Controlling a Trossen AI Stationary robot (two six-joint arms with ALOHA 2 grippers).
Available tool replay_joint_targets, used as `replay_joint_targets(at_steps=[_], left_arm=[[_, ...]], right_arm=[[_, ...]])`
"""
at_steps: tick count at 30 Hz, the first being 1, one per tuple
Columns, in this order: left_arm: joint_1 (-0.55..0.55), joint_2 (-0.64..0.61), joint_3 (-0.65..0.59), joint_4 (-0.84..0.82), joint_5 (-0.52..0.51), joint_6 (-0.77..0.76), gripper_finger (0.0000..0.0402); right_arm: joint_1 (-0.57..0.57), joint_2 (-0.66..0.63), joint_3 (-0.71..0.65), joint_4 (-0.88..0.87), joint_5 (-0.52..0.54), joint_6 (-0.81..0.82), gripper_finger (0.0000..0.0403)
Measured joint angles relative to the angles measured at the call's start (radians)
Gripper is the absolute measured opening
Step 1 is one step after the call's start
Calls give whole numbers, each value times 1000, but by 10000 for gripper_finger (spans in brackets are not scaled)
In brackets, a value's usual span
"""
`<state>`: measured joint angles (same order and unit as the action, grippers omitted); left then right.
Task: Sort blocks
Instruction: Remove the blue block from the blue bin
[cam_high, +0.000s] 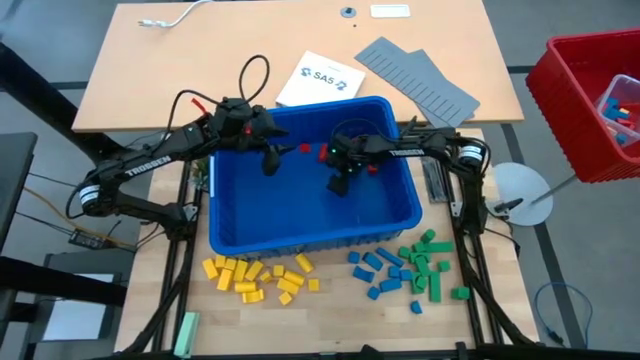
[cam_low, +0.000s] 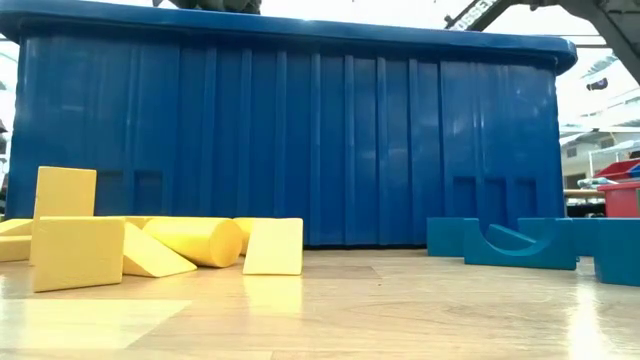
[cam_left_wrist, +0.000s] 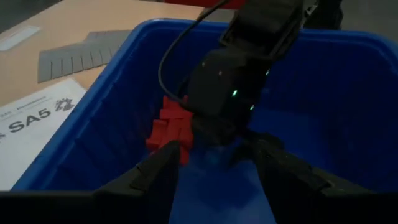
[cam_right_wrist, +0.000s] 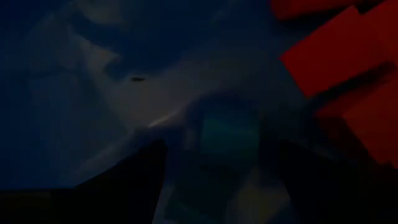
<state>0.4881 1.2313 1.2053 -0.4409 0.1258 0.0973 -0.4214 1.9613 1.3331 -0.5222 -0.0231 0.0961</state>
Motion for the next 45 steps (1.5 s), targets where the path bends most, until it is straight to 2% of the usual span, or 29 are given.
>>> replay_joint_targets(at_steps=[10, 13, 18, 24, 32, 39, 45], left_arm=[[0, 0, 0, 2, 0, 2, 219], [0, 0, 0, 3, 1, 2, 219], [0, 0, 0, 1, 1, 1, 219], [0, 0, 0, 0, 1, -30, 219], [0, 0, 0, 1, 0, -32, 219], [0, 0, 0, 1, -1, -109, 219], [0, 0, 0, 1, -1, -109, 219]], right_arm=[[-24, 61, 2, 66, 1, 25, 280], [-25, 58, 1, 62, 2, 25, 234], [-24, 18, 0, 26, -5, -1, 112], [3, -121, 0, -9, -18, -15, 109], [123, -421, 0, -99, -24, 12, 109], [314, -645, 0, -196, -22, 160, 114], [545, -758, 0, -264, -25, 303, 116]])
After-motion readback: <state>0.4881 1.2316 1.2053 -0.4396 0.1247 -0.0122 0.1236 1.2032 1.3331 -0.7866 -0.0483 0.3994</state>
